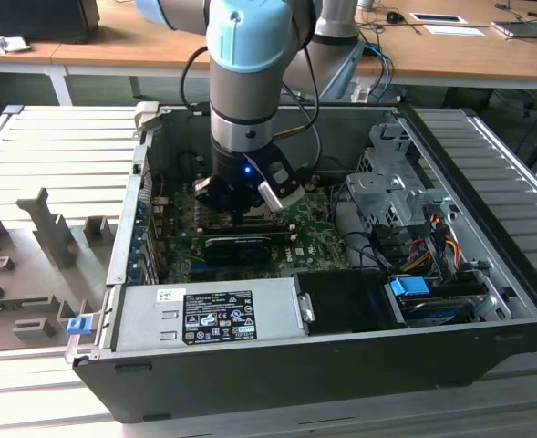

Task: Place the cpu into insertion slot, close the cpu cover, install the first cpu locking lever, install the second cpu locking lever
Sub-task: 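Install the second cpu locking lever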

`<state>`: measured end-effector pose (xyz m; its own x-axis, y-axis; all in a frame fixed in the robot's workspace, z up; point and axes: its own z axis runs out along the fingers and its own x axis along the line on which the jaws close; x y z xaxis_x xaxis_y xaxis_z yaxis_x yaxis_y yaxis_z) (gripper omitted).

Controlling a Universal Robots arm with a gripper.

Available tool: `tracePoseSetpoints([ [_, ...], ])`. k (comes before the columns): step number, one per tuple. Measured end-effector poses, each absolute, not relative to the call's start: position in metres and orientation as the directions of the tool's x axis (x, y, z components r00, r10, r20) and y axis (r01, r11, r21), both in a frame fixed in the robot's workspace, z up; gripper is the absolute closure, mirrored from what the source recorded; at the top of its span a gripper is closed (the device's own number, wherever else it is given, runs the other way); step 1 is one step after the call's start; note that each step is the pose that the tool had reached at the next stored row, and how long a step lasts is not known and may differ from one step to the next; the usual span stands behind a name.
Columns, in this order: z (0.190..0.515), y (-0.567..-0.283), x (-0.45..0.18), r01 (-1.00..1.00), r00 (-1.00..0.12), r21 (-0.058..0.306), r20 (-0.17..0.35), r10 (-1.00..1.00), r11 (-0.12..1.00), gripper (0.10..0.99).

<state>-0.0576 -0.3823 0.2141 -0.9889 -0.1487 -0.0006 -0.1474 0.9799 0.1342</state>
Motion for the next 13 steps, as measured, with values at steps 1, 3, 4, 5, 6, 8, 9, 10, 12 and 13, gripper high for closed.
tracePoseSetpoints([
  [1,0.213,-0.382,-0.058,-0.148,-0.989,0.136,-0.001,-0.149,0.980,0.980],
  [3,0.212,-0.385,-0.058,-0.149,-0.989,0.153,-0.004,-0.150,0.977,0.980],
  [4,0.212,-0.387,-0.058,-0.149,-0.989,0.168,-0.006,-0.150,0.974,0.980],
  [5,0.212,-0.389,-0.058,-0.149,-0.989,0.185,-0.008,-0.150,0.971,0.980],
  [6,0.212,-0.391,-0.059,-0.149,-0.989,0.198,-0.010,-0.150,0.969,0.980],
  [8,0.211,-0.396,-0.060,-0.149,-0.989,0.209,-0.012,-0.150,0.966,0.980],
  [9,0.211,-0.398,-0.062,-0.149,-0.989,0.213,-0.013,-0.150,0.966,0.980],
  [10,0.211,-0.400,-0.064,-0.150,-0.988,0.224,-0.015,-0.151,0.963,0.980],
  [12,0.211,-0.401,-0.067,-0.152,-0.988,0.241,-0.017,-0.153,0.959,0.980],
  [13,0.210,-0.401,-0.068,-0.153,-0.988,0.243,-0.018,-0.153,0.958,0.980],
])
